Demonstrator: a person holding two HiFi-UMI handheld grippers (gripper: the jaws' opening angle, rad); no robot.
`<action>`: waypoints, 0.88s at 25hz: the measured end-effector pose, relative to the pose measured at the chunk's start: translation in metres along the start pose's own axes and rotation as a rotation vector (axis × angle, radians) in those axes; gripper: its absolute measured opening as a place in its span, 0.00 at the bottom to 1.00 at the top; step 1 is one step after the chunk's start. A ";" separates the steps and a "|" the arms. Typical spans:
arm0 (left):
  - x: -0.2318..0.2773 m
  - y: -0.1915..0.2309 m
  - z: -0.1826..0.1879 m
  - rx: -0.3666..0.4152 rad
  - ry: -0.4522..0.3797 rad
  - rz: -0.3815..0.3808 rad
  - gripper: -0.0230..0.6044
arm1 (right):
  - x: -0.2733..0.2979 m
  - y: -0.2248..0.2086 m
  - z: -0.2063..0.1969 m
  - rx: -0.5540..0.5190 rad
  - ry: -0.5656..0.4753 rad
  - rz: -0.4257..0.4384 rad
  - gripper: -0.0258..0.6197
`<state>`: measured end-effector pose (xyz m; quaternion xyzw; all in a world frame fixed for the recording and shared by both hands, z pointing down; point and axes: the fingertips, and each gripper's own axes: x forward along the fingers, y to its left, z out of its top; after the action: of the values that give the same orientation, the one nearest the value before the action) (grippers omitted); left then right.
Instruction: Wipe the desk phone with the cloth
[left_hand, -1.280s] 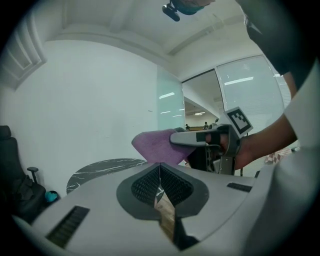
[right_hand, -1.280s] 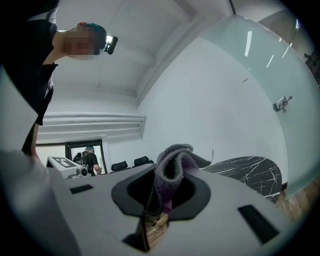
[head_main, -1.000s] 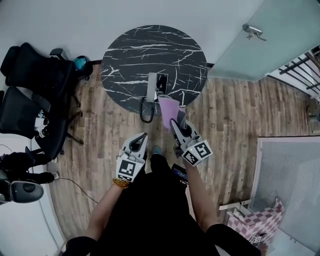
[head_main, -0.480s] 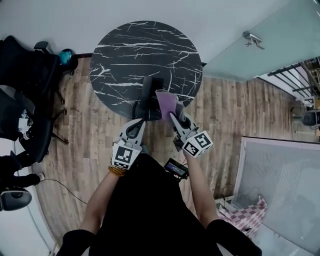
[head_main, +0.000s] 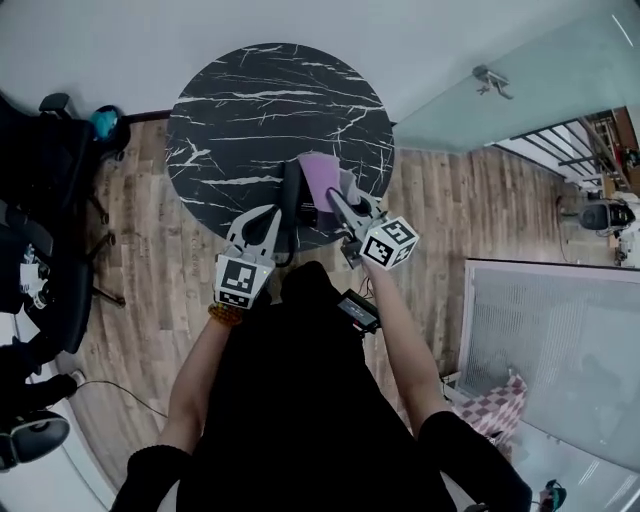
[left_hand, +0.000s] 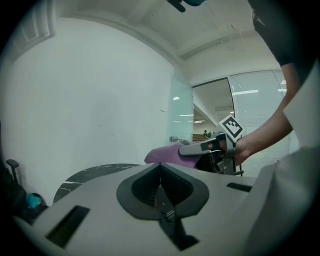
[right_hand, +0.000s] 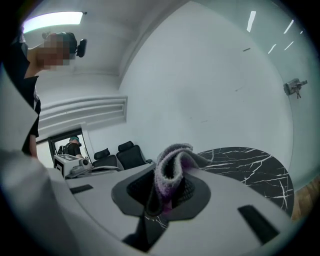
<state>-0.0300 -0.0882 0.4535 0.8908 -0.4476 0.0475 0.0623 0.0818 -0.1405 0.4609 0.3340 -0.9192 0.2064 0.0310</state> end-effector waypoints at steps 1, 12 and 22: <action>0.002 0.000 -0.003 0.007 0.007 -0.013 0.06 | 0.005 -0.004 -0.003 -0.003 0.020 -0.005 0.13; 0.016 0.004 -0.008 0.149 0.020 -0.072 0.06 | 0.054 -0.050 -0.046 -0.247 0.250 -0.019 0.13; 0.001 0.013 -0.010 0.168 0.023 -0.019 0.06 | 0.091 -0.059 -0.062 -0.637 0.412 -0.013 0.13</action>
<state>-0.0403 -0.0950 0.4639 0.8965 -0.4327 0.0947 -0.0069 0.0436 -0.2110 0.5563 0.2652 -0.9096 -0.0270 0.3187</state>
